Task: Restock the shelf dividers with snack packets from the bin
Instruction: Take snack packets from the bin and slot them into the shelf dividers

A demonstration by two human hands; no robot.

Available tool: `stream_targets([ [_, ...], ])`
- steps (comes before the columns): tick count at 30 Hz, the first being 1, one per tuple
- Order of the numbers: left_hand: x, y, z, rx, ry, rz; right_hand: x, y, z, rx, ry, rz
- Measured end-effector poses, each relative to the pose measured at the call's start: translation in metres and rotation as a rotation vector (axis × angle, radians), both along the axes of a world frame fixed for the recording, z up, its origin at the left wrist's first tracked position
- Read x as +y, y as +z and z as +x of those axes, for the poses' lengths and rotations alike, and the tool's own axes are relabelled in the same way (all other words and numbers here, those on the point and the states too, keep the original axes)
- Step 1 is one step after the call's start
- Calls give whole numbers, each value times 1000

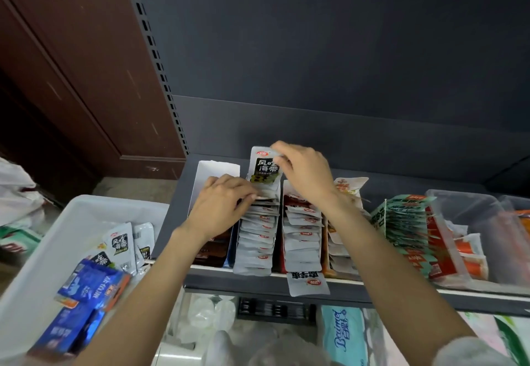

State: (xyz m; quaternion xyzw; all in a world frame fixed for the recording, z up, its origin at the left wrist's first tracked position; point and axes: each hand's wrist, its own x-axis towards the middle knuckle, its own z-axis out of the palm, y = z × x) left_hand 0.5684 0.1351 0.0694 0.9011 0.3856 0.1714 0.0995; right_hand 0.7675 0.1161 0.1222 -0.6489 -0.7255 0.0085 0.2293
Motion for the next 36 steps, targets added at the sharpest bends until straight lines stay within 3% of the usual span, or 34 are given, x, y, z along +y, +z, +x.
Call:
stream_targets([
  [5,-2,-4,-7,-66,-20,-20,-1,-28,-14,-169,92,-218],
  [10,-5,-4,-7,-106,40,23,-15,-32,-14,-179,75,-192],
  [15,-31,16,-18,-291,239,125,-52,-15,-23,17,-56,51],
  [20,-83,29,-64,-485,372,37,-103,-4,-63,198,16,253],
  [23,-121,22,-106,-560,458,-82,-130,-12,-102,269,78,184],
  [30,-155,-44,-232,-335,726,-427,-152,-64,-215,276,219,-167],
  [36,-113,-120,-332,-186,973,-657,-123,-111,-293,220,277,-523],
])
